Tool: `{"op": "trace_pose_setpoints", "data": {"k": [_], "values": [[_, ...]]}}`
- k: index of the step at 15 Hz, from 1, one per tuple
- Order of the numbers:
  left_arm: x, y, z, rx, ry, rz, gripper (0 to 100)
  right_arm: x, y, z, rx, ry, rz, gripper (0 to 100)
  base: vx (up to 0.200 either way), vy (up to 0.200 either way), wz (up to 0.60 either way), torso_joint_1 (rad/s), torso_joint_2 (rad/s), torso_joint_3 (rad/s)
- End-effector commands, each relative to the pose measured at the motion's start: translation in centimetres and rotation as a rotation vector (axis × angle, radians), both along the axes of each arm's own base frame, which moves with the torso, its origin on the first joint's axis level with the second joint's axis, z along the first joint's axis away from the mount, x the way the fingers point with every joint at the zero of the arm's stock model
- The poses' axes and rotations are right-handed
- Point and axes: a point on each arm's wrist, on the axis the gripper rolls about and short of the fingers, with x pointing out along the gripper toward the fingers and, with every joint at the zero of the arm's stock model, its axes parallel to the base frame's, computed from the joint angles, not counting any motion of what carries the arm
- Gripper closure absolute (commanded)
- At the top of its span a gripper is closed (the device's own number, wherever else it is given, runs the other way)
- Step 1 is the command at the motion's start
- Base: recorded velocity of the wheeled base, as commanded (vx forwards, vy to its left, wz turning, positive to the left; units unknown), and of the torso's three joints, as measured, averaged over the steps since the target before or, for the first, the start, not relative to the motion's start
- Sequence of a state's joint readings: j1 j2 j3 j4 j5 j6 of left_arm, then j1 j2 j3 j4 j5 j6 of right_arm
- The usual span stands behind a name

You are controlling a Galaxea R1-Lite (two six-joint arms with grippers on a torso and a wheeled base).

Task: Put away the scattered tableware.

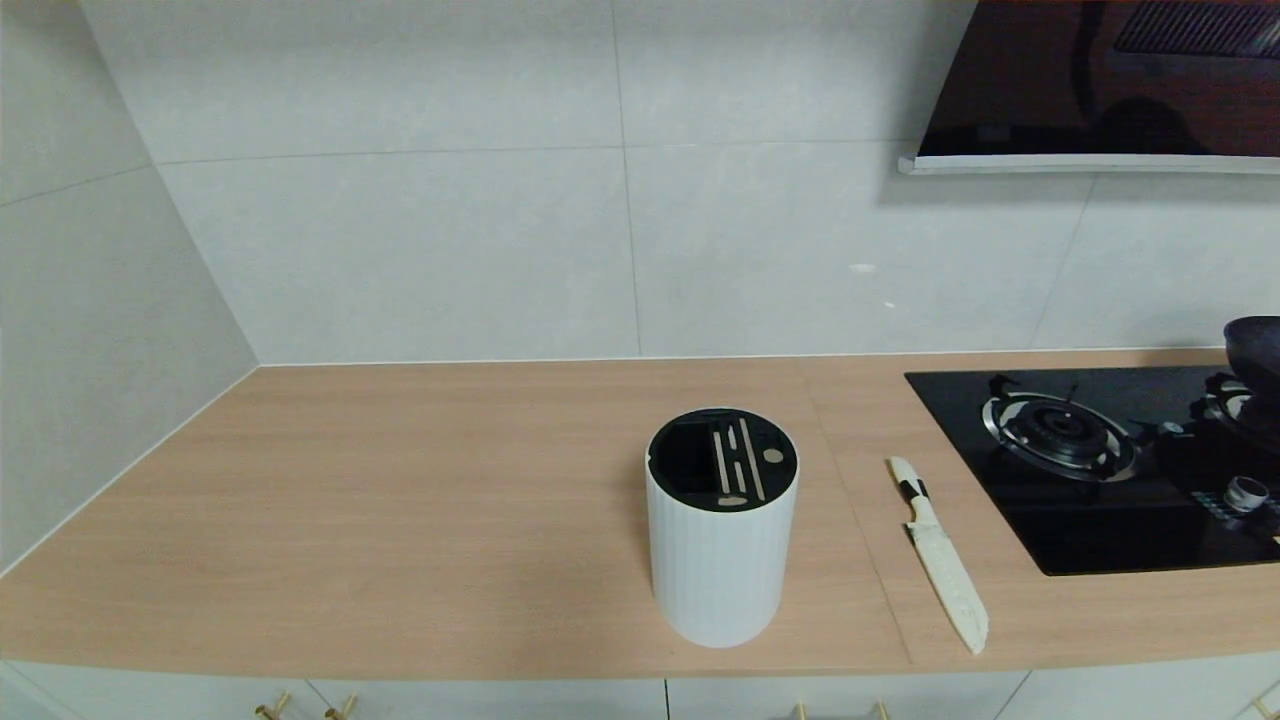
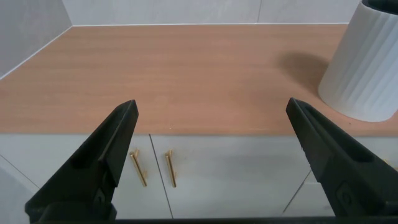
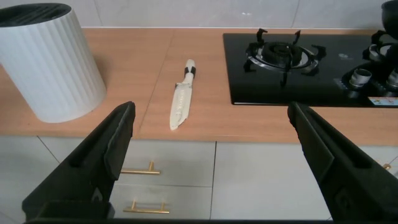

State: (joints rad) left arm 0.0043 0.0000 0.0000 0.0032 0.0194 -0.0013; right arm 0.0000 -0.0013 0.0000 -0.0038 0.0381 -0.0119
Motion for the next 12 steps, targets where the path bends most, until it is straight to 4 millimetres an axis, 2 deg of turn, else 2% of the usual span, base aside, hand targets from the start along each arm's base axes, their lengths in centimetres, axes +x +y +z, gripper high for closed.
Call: {"op": "trace_pose_setpoints", "data": {"k": [1, 8, 10, 12], "values": [[0.0, 0.0, 0.0, 0.000, 0.000, 0.001, 0, 0.0, 0.0, 0.0, 0.000, 0.000, 0.000, 0, 0.000, 0.000, 0.00, 0.000, 0.00, 0.000], [0.0, 0.0, 0.0, 0.000, 0.000, 0.001, 0, 0.0, 0.0, 0.2, -0.002, -0.007, -0.003, 0, 0.000, 0.000, 0.00, 0.000, 0.00, 0.000], [0.0, 0.0, 0.0, 0.000, 0.000, 0.001, 0, -1.1, 0.0, 3.3, 0.031, -0.102, 0.024, 0, 0.000, 0.000, 0.00, 0.000, 0.00, 0.000], [0.0, 0.0, 0.0, 0.000, 0.000, 0.001, 0, -0.6, 0.2, 4.3, 0.031, -0.009, 0.091, 0, 0.000, 0.000, 0.00, 0.000, 0.00, 0.000]]}}
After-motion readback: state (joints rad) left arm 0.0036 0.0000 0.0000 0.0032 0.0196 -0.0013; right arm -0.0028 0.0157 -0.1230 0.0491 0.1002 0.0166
